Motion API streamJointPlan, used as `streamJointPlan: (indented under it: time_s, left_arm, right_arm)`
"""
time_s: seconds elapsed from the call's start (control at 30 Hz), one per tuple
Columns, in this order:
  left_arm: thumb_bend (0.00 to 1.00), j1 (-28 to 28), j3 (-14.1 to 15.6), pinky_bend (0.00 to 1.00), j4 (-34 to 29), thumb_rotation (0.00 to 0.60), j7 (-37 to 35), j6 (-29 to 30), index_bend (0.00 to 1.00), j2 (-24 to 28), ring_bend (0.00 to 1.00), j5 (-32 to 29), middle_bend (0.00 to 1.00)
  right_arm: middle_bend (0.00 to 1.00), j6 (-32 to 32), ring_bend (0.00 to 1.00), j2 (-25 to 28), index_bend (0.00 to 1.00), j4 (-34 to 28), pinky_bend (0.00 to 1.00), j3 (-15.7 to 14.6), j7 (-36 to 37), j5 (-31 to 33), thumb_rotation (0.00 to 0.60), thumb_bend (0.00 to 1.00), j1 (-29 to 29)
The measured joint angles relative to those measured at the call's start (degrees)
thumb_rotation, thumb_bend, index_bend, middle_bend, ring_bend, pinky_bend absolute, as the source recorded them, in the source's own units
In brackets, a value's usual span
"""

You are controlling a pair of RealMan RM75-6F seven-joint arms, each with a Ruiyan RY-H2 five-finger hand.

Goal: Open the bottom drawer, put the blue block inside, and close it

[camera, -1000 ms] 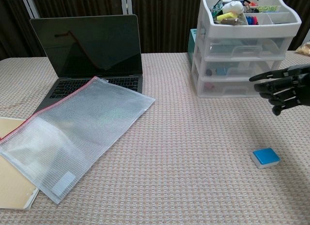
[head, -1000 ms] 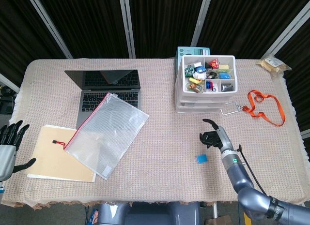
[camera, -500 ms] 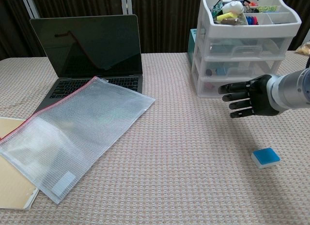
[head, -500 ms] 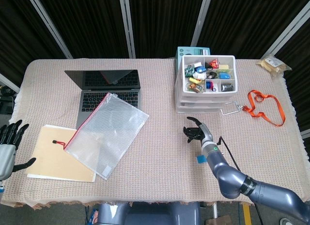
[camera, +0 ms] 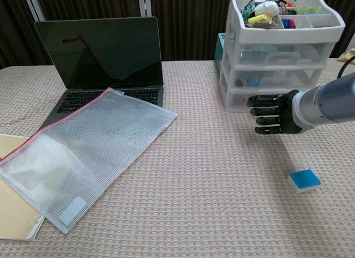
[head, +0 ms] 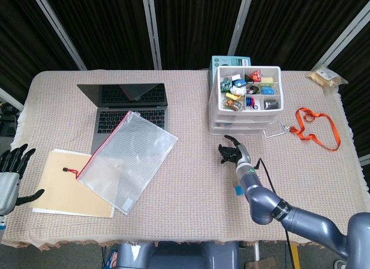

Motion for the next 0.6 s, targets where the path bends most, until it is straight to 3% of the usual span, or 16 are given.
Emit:
streamJointPlan:
  time_s: [0.6]
  left_arm:
    - [0.15,-0.2,0.0,0.00,-0.9,0.600,-1.3,-0.8,0.07,0.5,0.00,-0.5,0.00]
  right_arm:
    - [0.78,-1.4,0.80,-3.7,0.17,9.3,0.67,4.5,-1.5,5.7,0.600,0.44,0.9]
